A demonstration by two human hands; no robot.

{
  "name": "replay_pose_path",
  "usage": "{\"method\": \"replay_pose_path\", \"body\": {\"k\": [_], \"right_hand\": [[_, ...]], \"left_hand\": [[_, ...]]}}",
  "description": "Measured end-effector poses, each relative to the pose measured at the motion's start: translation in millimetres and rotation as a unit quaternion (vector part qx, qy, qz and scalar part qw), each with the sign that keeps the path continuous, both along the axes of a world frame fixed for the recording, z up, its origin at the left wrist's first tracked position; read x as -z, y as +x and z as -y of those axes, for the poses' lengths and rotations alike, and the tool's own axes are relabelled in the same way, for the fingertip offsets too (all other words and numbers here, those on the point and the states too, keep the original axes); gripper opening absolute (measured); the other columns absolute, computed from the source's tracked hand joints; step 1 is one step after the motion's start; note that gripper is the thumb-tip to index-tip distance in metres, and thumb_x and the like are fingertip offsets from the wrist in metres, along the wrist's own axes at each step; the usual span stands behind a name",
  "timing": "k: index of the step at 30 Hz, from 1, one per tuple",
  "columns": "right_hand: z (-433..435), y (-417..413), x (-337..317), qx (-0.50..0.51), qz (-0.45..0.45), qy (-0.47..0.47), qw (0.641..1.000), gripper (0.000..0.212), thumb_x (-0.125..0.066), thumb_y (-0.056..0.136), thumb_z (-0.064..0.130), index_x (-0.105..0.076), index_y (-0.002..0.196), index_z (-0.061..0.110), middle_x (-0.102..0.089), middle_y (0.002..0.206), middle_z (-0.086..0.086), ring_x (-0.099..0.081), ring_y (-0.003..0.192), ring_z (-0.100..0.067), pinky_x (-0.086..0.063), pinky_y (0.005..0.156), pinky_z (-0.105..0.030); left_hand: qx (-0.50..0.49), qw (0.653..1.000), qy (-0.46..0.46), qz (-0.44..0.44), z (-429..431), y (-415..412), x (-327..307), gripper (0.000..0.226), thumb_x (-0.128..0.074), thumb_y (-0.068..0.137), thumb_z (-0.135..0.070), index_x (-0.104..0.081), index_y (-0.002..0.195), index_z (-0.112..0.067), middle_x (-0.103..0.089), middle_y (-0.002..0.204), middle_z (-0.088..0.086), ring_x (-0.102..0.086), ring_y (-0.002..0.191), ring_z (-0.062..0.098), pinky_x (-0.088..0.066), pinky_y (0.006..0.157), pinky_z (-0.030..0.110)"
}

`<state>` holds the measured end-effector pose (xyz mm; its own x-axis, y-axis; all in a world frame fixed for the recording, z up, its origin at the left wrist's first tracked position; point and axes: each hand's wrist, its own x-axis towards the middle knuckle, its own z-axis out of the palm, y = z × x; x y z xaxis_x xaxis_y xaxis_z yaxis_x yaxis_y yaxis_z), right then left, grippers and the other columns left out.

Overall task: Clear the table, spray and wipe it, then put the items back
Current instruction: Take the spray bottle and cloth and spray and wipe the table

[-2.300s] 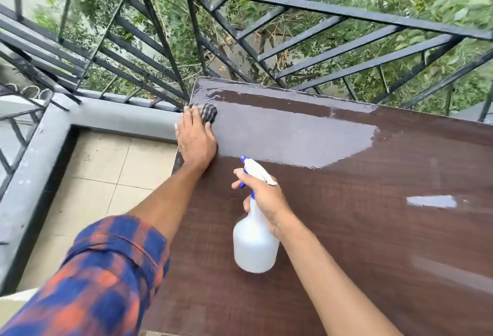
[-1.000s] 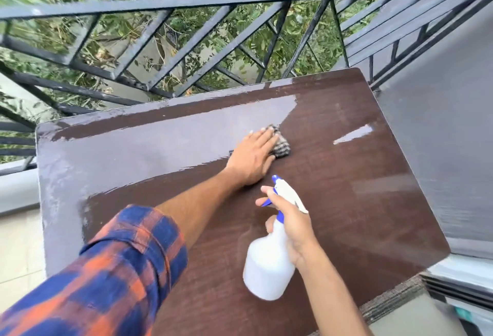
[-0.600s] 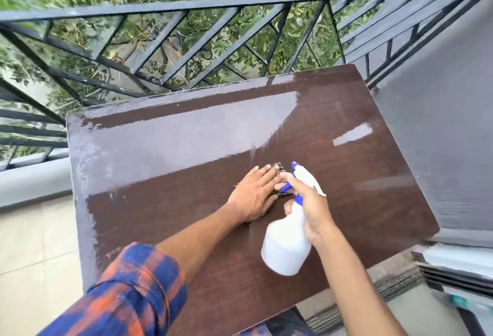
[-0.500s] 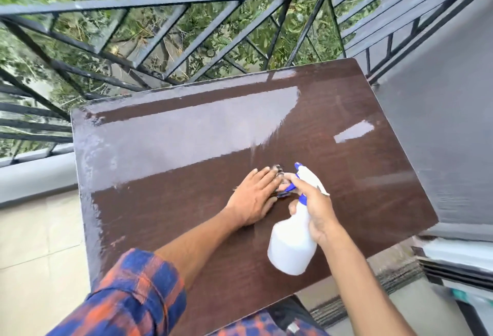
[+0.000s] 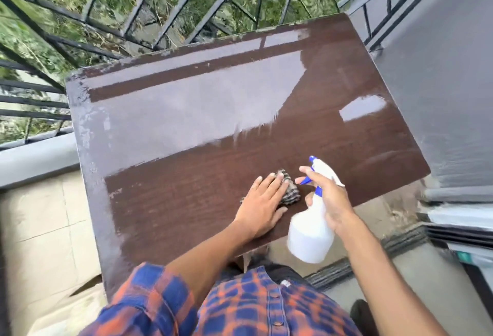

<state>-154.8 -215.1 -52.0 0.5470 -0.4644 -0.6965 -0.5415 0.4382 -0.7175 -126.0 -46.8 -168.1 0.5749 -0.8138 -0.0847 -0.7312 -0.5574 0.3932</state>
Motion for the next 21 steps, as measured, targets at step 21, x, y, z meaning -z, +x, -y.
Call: {"method": "replay_pose_path", "body": {"k": [21], "right_hand": [[35,-61,14,-0.091,0.013,0.052,0.994,0.035,-0.072,0.091,0.027,-0.070,0.125,0.020,-0.075,0.097,-0.011,-0.040,0.047,-0.022,-0.036,0.044,-0.026]], "left_hand": [[-0.095,0.991,-0.082,0.036,-74,-60,-15,0.048,-0.056,0.095,-0.005,-0.050,0.143,0.000,-0.043,0.152,0.020,-0.042,0.139,0.038,-0.035,0.115,0.048]]}}
